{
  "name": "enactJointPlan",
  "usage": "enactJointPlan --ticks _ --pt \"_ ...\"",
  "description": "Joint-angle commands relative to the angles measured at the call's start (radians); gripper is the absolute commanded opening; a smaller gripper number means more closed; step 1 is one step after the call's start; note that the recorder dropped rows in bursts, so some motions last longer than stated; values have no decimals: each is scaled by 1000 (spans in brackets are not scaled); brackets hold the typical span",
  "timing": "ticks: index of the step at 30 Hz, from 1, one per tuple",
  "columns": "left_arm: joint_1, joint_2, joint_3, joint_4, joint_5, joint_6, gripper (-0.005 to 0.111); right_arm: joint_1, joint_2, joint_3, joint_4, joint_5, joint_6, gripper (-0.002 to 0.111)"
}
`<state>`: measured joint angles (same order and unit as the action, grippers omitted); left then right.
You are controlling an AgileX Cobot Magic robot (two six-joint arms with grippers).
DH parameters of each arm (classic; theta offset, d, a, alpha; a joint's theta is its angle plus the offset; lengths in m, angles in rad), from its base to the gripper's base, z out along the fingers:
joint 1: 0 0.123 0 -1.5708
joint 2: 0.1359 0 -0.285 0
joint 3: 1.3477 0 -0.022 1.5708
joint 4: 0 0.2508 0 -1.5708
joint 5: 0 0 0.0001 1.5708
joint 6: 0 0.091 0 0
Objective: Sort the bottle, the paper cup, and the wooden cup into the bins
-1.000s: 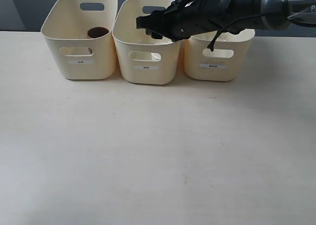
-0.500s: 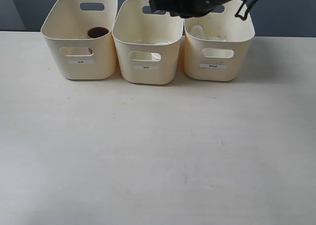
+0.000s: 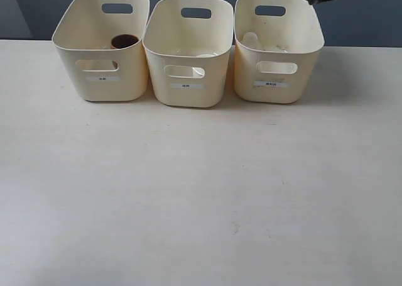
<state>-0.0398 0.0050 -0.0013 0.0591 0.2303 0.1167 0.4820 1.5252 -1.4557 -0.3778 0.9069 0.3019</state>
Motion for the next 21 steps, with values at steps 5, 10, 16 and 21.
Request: enactJointPlan --ticks 5,10,16,21 --pt "-3 -5 1 7 -6 -2 0 -5 -171 5 -10 158 15 -1" --pt "-3 -5 1 7 -6 -2 0 -5 -276 5 -10 242 15 -1" --pt "-3 -5 1 7 -6 -2 0 -5 -415 5 -3 304 15 -1" --pt "-3 -5 1 7 -6 -2 0 -5 -526 5 -3 314 12 -1"
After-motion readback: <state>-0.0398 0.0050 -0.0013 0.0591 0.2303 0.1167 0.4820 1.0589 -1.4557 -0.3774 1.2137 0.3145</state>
